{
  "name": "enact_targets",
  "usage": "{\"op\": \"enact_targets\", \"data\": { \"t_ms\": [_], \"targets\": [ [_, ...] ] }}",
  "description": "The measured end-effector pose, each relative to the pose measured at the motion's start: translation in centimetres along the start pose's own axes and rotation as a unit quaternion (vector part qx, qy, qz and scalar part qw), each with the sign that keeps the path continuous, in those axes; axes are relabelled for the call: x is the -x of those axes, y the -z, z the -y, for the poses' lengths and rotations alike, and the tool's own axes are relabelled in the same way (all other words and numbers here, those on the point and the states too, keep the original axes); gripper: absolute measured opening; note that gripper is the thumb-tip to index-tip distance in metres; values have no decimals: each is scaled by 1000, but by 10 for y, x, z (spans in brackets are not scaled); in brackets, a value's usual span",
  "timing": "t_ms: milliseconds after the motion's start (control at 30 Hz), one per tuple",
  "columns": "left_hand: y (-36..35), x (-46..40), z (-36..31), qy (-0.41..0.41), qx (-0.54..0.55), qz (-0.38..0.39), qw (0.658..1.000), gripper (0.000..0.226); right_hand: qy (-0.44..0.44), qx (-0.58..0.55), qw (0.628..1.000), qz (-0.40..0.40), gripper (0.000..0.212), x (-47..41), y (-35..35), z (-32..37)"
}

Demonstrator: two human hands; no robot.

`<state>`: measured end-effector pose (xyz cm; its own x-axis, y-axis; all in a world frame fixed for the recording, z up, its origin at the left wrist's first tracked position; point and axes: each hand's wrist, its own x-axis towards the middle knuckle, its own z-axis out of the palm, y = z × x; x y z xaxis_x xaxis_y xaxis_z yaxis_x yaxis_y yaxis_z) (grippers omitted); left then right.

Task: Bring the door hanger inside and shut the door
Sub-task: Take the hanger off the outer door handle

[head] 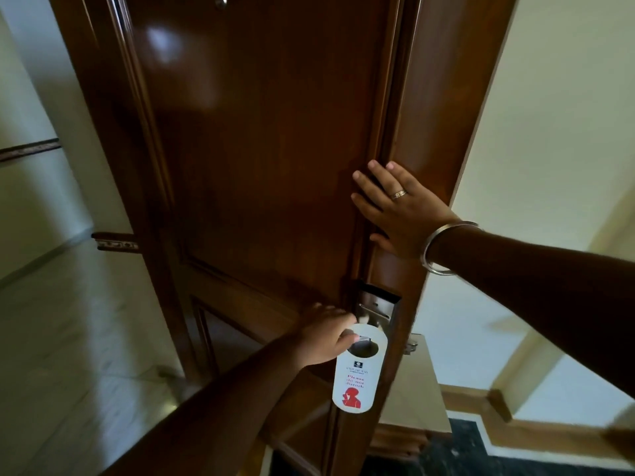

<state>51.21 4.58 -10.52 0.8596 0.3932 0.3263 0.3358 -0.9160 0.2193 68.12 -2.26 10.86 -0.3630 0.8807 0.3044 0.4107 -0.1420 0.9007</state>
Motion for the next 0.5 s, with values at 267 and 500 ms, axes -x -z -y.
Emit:
{"op": "enact_targets", "data": {
  "t_ms": [267,500],
  "targets": [
    [16,-13,31,-136,-33,85,987,12,-4,8,999,48,79,0,14,1],
    [52,-15,82,-202,-160,138,956,22,-13,-26,996,80,80,0,19,7]
  ]
}}
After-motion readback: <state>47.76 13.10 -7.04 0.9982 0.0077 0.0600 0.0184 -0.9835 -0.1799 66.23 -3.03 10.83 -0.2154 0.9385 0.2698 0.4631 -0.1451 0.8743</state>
